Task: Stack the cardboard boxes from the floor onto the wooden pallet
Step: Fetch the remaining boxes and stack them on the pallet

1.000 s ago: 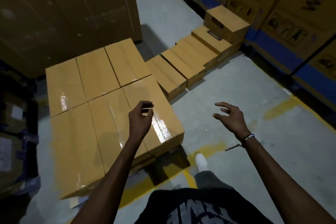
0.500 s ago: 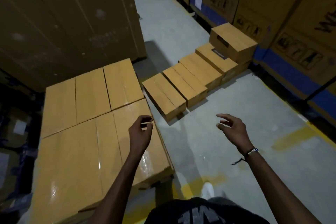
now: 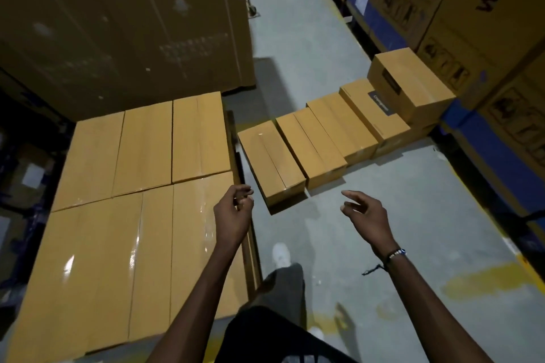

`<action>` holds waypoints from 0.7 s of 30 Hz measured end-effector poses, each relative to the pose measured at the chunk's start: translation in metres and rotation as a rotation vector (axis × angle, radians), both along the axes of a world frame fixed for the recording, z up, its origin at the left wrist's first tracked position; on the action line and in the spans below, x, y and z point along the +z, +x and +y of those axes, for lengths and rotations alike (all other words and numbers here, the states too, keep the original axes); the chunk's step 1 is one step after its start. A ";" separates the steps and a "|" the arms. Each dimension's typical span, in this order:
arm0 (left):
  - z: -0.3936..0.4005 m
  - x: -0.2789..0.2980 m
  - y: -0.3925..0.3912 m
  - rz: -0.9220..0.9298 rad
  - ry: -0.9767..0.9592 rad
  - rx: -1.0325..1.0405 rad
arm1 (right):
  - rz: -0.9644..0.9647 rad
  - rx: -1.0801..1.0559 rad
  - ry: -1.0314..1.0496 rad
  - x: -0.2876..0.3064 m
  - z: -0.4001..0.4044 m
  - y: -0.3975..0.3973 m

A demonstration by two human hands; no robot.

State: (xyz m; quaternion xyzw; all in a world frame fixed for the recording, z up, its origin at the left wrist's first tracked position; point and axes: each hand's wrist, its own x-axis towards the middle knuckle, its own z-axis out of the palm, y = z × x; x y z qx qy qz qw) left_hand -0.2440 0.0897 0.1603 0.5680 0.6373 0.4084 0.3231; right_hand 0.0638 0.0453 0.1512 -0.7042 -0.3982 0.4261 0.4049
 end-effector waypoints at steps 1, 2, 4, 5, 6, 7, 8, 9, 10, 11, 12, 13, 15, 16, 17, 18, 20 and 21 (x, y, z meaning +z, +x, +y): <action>0.013 -0.004 0.003 -0.003 0.002 0.008 | -0.002 0.010 -0.009 -0.003 0.016 0.001; 0.028 -0.009 0.006 -0.010 -0.004 0.016 | -0.001 0.018 -0.018 -0.006 0.034 0.003; 0.059 -0.020 0.008 -0.024 -0.029 0.034 | 0.004 0.036 -0.031 -0.013 0.072 0.004; 0.076 -0.026 0.008 -0.025 -0.039 0.041 | 0.003 0.043 -0.035 -0.018 0.092 0.005; 0.094 -0.033 0.008 -0.029 -0.051 0.045 | -0.002 0.053 -0.039 -0.021 0.114 0.005; 0.113 -0.039 0.007 -0.035 -0.065 0.052 | -0.011 0.067 -0.047 -0.026 0.136 0.004; 0.132 -0.046 0.006 -0.039 -0.083 0.060 | -0.019 0.087 -0.059 -0.030 0.159 0.002; 0.151 -0.052 0.005 -0.035 -0.102 0.065 | -0.025 0.107 -0.078 -0.034 0.179 0.001; 0.169 -0.057 0.004 -0.026 -0.121 0.066 | -0.028 0.125 -0.099 -0.039 0.199 -0.001; 0.188 -0.064 0.004 -0.018 -0.144 0.065 | -0.032 0.141 -0.123 -0.044 0.217 -0.002; 0.207 -0.071 0.003 -0.016 -0.169 0.063 | -0.035 0.155 -0.148 -0.049 0.234 -0.003; 0.225 -0.080 0.002 -0.016 -0.193 0.061 | -0.038 0.168 -0.172 -0.054 0.251 -0.004; 0.262 -0.100 0.001 -0.016 -0.235 0.034 | -0.049 0.193 -0.209 -0.068 0.282 -0.005; 0.281 -0.112 0.001 -0.010 -0.248 0.020 | -0.055 0.206 -0.227 -0.078 0.299 -0.005; 0.298 -0.123 0.002 0.000 -0.259 0.004 | -0.063 0.223 -0.242 -0.087 0.314 -0.005; 0.314 -0.136 0.004 0.009 -0.276 -0.012 | -0.074 0.246 -0.248 -0.098 0.329 -0.004; 0.344 -0.166 0.009 0.008 -0.341 -0.033 | -0.089 0.279 -0.269 -0.124 0.361 -0.002; 0.356 -0.184 0.011 0.005 -0.382 -0.032 | -0.086 0.282 -0.285 -0.139 0.377 -0.001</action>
